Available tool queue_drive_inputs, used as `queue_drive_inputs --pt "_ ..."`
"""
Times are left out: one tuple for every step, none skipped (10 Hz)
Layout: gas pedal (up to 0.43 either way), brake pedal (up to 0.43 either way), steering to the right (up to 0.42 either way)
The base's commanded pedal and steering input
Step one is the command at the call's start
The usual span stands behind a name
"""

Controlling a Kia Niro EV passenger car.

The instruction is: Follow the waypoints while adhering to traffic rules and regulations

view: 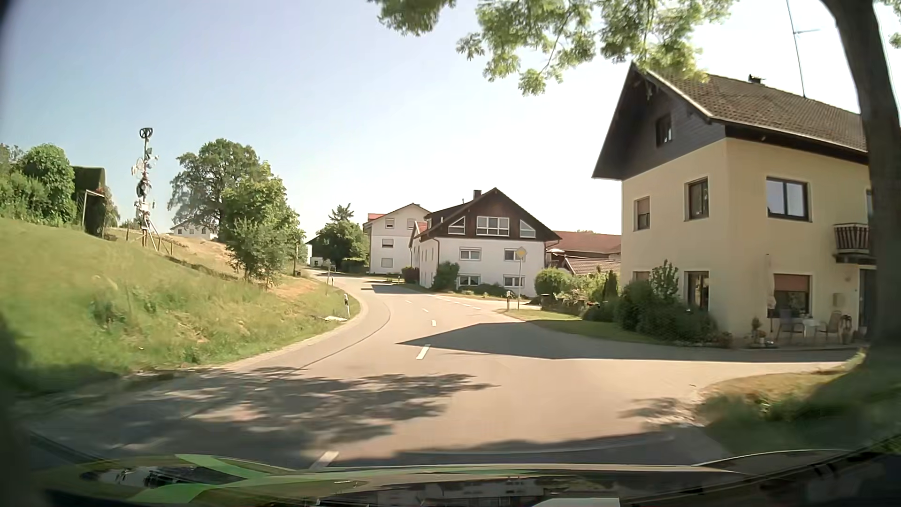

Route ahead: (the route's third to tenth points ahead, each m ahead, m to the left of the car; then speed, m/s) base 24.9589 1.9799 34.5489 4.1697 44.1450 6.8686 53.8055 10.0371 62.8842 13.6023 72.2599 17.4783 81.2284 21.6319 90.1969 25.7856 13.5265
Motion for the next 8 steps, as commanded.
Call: queue_drive_inputs --pt "0.098 0.000 -0.011" --pt "0.098 0.000 -0.012" --pt "0.098 0.000 -0.012" --pt "0.098 0.000 -0.012" --pt "0.098 0.000 -0.014" --pt "0.098 0.000 -0.015" --pt "0.098 0.000 -0.015" --pt "0.098 0.000 -0.017"
